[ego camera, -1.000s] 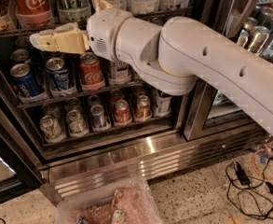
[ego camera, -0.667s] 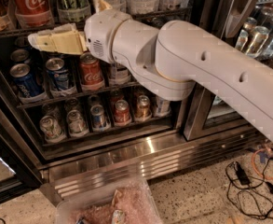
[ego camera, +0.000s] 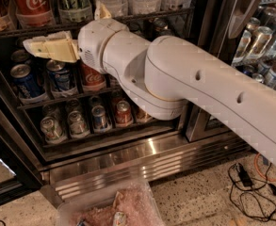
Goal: Pick green can from top shelf of fridge
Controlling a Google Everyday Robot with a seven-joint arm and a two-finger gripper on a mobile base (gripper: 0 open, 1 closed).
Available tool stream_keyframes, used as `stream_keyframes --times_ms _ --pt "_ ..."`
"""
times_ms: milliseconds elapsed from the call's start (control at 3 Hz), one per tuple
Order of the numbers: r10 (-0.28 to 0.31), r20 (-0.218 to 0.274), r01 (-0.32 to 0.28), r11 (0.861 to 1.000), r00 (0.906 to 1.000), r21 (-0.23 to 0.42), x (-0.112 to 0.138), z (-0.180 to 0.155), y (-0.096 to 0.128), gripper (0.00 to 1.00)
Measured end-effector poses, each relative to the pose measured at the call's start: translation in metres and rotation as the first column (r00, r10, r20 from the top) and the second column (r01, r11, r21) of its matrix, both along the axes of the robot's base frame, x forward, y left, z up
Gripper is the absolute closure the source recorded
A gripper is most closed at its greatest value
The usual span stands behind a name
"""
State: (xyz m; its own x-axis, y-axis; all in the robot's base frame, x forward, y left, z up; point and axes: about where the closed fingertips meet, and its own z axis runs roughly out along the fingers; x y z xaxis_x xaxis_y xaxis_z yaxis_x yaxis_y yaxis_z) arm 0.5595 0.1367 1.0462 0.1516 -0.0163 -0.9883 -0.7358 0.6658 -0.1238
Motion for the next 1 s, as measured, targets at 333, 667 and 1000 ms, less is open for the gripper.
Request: stream_keyframes --times_ms 333,667,1000 --pt "-0.030 -0.009 0.030 1.000 0.9995 0.003 0.0009 -0.0070 0.0015 0.00" --pt "-0.077 -0.021 0.078 0.997 0.9968 0.007 0.0010 -0.0134 -0.0028 0.00" --pt "-0.080 -0.007 0.080 0.997 0.9968 0.016 0.0069 -0.0074 0.0003 0.00"
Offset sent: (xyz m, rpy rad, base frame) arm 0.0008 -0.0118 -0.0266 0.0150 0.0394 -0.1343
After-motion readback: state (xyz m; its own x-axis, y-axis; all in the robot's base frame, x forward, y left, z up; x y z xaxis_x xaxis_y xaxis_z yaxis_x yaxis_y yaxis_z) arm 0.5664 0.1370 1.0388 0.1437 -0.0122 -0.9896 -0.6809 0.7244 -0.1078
